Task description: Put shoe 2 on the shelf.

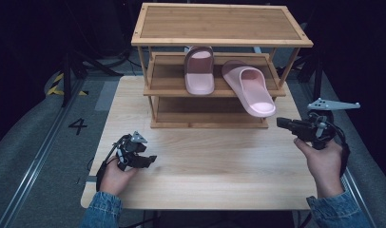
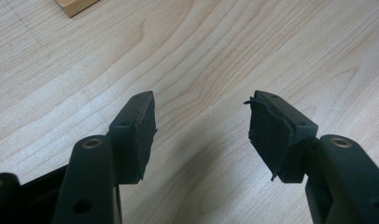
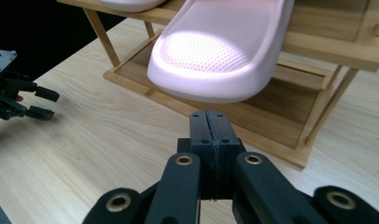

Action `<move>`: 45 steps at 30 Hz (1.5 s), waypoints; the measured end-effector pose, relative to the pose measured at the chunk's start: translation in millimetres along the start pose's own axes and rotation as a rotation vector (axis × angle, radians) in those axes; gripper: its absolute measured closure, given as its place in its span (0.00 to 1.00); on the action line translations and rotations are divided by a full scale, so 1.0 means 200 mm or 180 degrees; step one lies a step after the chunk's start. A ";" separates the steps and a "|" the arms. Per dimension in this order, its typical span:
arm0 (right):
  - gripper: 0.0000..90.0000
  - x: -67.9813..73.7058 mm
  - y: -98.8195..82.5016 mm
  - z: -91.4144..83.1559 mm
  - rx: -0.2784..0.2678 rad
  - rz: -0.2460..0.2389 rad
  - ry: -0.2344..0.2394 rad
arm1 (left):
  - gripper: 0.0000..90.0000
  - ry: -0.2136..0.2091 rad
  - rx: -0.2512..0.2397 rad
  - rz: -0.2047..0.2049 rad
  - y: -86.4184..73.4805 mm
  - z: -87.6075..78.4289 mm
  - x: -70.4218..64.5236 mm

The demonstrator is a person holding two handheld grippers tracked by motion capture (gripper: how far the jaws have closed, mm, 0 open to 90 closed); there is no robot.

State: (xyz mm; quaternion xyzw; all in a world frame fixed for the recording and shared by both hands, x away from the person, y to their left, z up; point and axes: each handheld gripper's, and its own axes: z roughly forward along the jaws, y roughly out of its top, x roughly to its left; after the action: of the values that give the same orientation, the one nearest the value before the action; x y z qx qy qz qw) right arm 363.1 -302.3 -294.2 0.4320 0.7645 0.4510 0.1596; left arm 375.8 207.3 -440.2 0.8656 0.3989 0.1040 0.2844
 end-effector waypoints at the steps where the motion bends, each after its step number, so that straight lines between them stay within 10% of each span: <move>1: 1.00 0.00 0.00 0.01 -0.0010 -0.0005 -0.0001 | 0.45 0.0001 0.0002 0.0015 0.00 0.00 0.00; 36: 1.00 -0.06 0.30 0.44 -0.0036 -0.0103 -0.0060 | 0.46 0.0160 -0.0054 -0.0107 -0.17 -0.12 0.01; 45: 1.00 -0.22 0.38 0.43 -0.0083 0.0096 -0.0437 | 0.46 0.0146 -0.0082 -0.0122 -0.17 -0.13 -0.01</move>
State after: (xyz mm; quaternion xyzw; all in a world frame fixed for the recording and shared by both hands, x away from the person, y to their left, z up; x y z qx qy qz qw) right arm 482.8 -272.8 -284.0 0.4713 0.7392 0.4326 0.2105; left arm 342.3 234.8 -438.5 0.8514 0.4204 0.1235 0.2882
